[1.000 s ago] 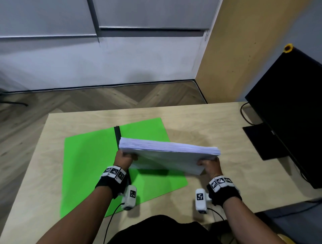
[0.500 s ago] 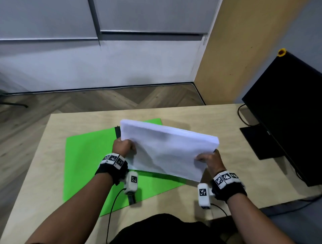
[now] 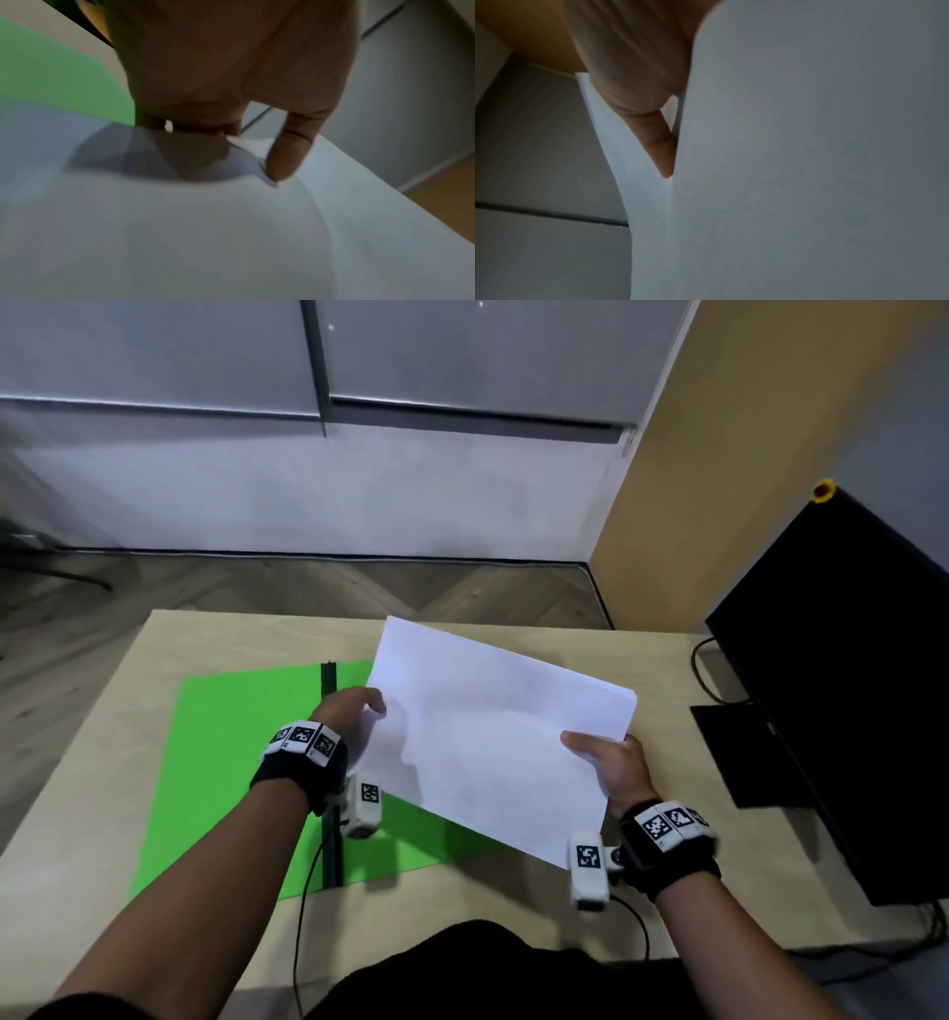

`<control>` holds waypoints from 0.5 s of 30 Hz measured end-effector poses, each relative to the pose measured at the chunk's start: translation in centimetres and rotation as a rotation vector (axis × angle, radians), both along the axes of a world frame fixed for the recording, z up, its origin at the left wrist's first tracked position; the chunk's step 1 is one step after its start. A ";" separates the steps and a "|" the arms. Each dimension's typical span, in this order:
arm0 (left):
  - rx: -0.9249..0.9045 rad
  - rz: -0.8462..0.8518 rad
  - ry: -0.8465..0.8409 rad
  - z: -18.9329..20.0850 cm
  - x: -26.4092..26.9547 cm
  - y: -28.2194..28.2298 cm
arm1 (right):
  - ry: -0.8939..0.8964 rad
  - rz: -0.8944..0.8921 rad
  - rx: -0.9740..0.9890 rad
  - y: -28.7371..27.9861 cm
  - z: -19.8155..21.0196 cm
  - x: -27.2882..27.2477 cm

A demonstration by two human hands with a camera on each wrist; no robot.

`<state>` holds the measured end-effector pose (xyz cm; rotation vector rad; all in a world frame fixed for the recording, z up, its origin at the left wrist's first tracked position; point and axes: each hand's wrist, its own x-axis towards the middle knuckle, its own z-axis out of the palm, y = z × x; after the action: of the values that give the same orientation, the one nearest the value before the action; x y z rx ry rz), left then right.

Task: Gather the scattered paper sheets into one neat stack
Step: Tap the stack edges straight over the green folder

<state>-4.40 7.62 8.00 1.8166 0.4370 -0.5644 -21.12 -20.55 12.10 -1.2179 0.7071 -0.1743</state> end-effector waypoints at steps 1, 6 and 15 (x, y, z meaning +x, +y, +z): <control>-0.029 -0.006 0.024 -0.8 -0.5 0.3 | 0.003 -0.005 0.012 -0.4 -0.2 0.0; -0.257 0.372 0.009 -3.4 -4.2 0.4 | 0.026 -0.037 0.143 -1.4 -2.3 0.8; -0.815 0.389 0.020 -2.3 -10.4 -6.6 | 0.149 0.020 0.393 3.6 -5.9 1.3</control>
<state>-14.82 0.99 5.74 0.9171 0.4694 -0.4017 -19.84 -16.98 6.19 -0.8660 0.8145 0.0715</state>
